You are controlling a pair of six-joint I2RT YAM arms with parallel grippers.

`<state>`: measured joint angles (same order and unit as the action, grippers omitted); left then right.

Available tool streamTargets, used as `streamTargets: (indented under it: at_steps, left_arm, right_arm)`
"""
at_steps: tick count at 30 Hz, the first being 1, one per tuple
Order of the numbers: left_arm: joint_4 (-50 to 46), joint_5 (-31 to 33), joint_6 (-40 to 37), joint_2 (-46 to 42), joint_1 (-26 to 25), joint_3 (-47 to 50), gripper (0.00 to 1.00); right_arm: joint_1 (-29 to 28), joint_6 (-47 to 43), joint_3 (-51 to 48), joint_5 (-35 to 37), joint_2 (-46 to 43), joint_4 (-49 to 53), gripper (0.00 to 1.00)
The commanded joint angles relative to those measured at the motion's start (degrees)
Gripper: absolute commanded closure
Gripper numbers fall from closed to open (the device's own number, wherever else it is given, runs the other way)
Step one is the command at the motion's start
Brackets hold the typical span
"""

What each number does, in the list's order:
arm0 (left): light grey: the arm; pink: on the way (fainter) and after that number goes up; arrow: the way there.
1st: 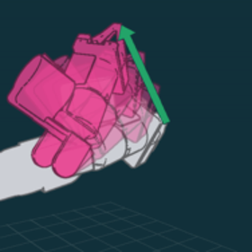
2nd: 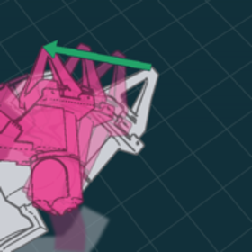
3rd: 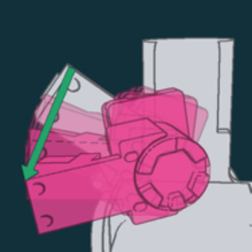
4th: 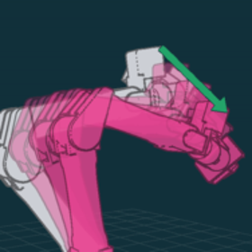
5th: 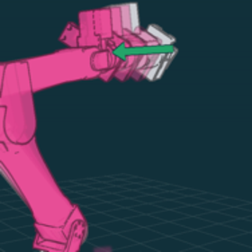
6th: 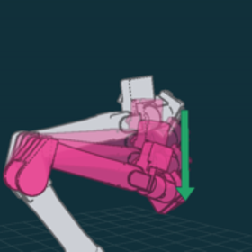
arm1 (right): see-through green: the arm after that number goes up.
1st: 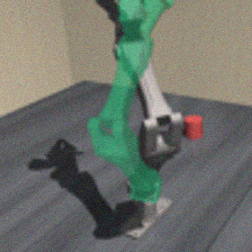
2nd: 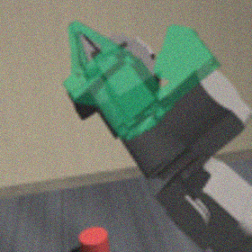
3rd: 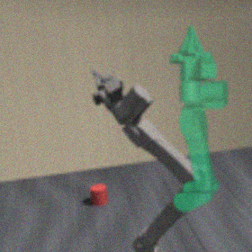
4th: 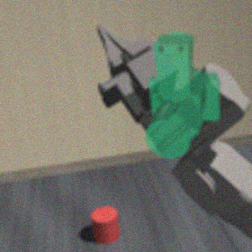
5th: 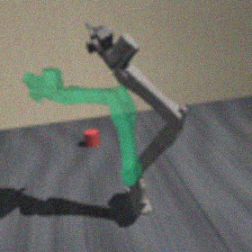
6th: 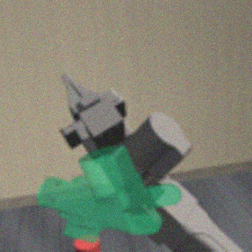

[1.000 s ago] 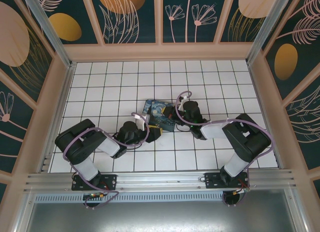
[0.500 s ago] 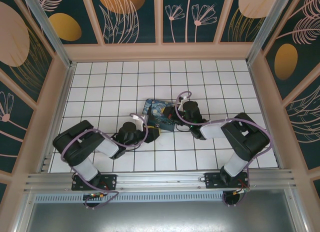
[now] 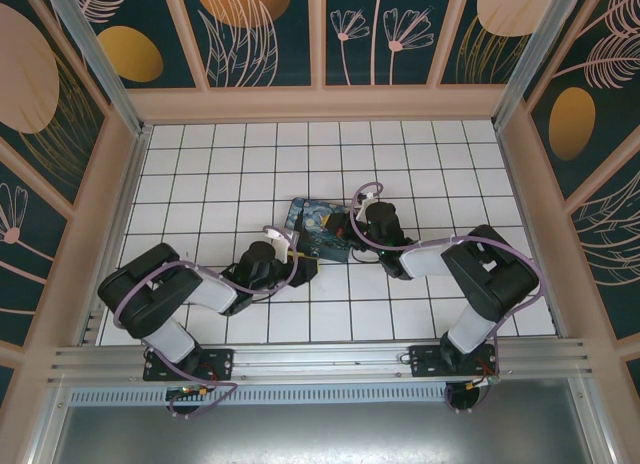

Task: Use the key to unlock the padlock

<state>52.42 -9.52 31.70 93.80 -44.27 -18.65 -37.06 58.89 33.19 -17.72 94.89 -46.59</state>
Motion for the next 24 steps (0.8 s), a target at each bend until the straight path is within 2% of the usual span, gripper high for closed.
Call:
streamTargets:
  at_steps: [1,15,24]
  left_arm:
    - [0.15,0.46,-1.97,1.96,-0.24,-1.54,0.41]
    - [-1.96,-1.34,-4.63,7.34,-0.28,-6.7,0.41]
    - [2.42,-8.94,-2.52,6.85,-0.23,-6.53,0.4]
  right_arm:
    - [0.28,0.13,-0.14,-0.72,0.54,-1.77,1.0]
    - [0.23,0.26,-0.06,-1.01,1.13,-2.19,1.0]
    - [0.19,0.38,0.21,-1.01,2.01,-2.39,1.0]
